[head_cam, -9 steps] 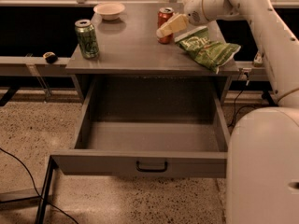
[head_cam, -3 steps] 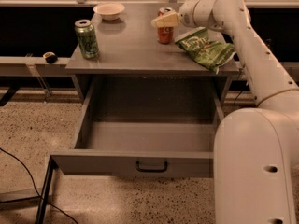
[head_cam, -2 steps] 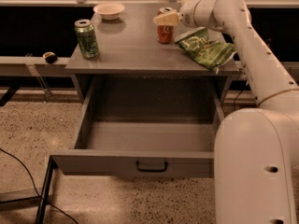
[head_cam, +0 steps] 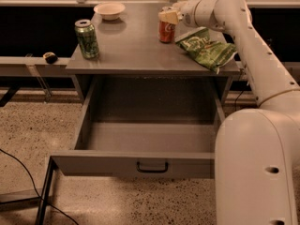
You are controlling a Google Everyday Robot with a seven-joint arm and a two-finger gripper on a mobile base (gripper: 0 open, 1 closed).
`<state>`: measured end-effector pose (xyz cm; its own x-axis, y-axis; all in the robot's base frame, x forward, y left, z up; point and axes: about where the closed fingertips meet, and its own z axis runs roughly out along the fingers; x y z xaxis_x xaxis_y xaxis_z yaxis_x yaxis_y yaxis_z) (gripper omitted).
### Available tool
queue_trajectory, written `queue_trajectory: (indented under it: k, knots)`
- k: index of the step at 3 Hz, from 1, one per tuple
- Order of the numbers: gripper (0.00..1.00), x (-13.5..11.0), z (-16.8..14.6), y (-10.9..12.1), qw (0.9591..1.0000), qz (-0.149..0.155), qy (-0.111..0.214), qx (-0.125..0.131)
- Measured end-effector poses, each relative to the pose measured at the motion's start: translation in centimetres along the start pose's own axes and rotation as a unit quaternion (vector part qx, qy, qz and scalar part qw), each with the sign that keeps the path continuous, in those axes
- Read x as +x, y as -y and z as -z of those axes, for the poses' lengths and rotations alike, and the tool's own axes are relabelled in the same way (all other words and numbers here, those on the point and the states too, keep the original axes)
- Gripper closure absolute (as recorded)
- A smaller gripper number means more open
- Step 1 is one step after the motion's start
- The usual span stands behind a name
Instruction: Place coke can into top drawer
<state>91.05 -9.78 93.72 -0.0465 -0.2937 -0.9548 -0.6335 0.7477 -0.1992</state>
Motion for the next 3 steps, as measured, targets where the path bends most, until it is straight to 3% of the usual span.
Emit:
queue_trajectory:
  k: [1, 2, 3]
  knots:
    - [0.97, 0.0, 0.0, 0.0, 1.0, 0.0, 0.0, 0.0]
    - [1.0, -1.2, -0.3, -1.0, 0.9998, 0.017, 0.009, -0.01]
    - [1.0, -4.3, 0.8, -2.7, 0.997, 0.032, 0.055, -0.046]
